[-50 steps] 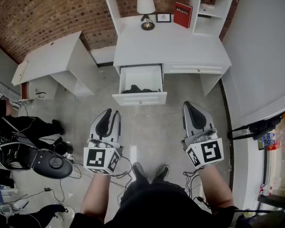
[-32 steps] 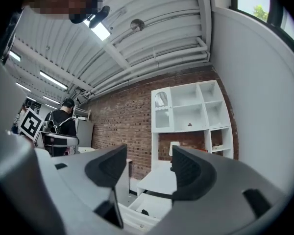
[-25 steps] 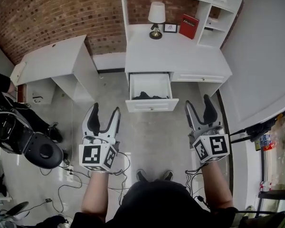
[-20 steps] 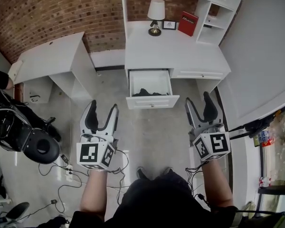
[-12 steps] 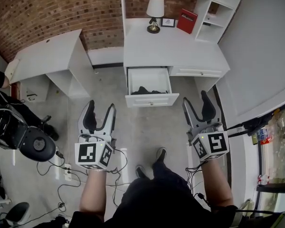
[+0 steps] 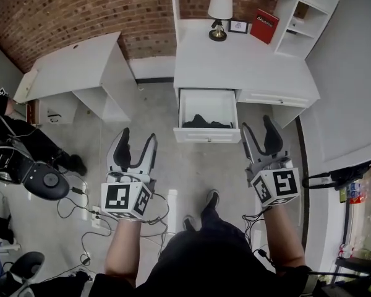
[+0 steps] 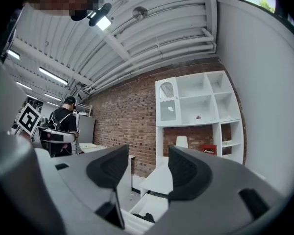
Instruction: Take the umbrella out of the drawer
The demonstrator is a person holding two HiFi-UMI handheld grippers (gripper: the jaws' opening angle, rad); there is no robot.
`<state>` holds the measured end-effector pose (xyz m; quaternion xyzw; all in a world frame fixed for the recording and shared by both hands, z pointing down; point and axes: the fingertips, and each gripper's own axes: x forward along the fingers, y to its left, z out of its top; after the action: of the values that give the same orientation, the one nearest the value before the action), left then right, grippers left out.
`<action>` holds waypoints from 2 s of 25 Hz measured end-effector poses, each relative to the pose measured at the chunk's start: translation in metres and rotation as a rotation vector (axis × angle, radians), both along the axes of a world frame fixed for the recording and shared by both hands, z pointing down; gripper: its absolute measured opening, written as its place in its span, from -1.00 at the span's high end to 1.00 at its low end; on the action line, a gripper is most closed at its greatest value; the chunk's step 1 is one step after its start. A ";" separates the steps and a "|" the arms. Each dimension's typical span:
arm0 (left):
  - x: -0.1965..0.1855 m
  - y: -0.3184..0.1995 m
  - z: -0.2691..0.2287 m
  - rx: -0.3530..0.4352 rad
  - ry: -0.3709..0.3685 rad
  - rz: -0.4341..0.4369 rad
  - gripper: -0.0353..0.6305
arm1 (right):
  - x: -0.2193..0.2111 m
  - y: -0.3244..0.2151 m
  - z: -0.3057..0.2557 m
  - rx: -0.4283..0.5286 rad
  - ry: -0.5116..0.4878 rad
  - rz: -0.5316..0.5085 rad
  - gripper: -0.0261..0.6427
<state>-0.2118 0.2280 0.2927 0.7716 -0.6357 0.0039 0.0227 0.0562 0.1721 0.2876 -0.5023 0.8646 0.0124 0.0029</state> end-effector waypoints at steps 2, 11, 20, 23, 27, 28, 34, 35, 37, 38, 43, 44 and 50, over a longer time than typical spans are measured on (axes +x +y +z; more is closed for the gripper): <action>0.006 -0.019 0.004 -0.013 -0.008 0.001 0.05 | 0.002 -0.021 0.005 -0.001 0.000 -0.014 0.18; 0.053 -0.093 0.021 -0.069 -0.035 -0.005 0.05 | 0.026 -0.096 0.034 -0.065 -0.018 -0.080 0.18; 0.080 -0.122 0.030 -0.110 -0.053 -0.018 0.05 | 0.044 -0.134 0.046 -0.095 -0.034 -0.121 0.20; 0.083 -0.129 0.029 -0.108 -0.061 -0.022 0.05 | 0.046 -0.143 0.047 -0.094 -0.043 -0.127 0.20; 0.089 -0.140 0.025 -0.098 -0.068 -0.021 0.05 | 0.051 -0.151 0.046 -0.095 -0.056 -0.121 0.21; 0.091 -0.142 0.023 -0.095 -0.071 -0.018 0.05 | 0.053 -0.153 0.045 -0.094 -0.053 -0.118 0.21; 0.097 -0.164 0.021 -0.083 -0.093 0.018 0.05 | 0.058 -0.167 0.040 -0.099 -0.075 -0.101 0.22; 0.097 -0.169 0.022 -0.085 -0.092 0.024 0.05 | 0.059 -0.169 0.040 -0.104 -0.081 -0.098 0.22; 0.099 -0.179 0.024 -0.088 -0.086 0.038 0.05 | 0.060 -0.177 0.041 -0.115 -0.086 -0.090 0.22; 0.100 -0.184 0.025 -0.090 -0.084 0.046 0.05 | 0.061 -0.182 0.042 -0.121 -0.087 -0.084 0.23; 0.092 -0.217 0.046 -0.124 -0.073 0.084 0.05 | 0.056 -0.209 0.057 -0.151 -0.075 -0.046 0.23; 0.088 -0.224 0.051 -0.134 -0.067 0.091 0.05 | 0.053 -0.216 0.061 -0.159 -0.069 -0.040 0.23; 0.055 -0.275 0.073 -0.174 -0.028 0.134 0.05 | 0.024 -0.259 0.077 -0.196 -0.015 -0.011 0.24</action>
<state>-0.1571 -0.0472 0.3659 0.8073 -0.5803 0.0715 0.0802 0.0804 -0.0866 0.3645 -0.4955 0.8644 -0.0759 -0.0397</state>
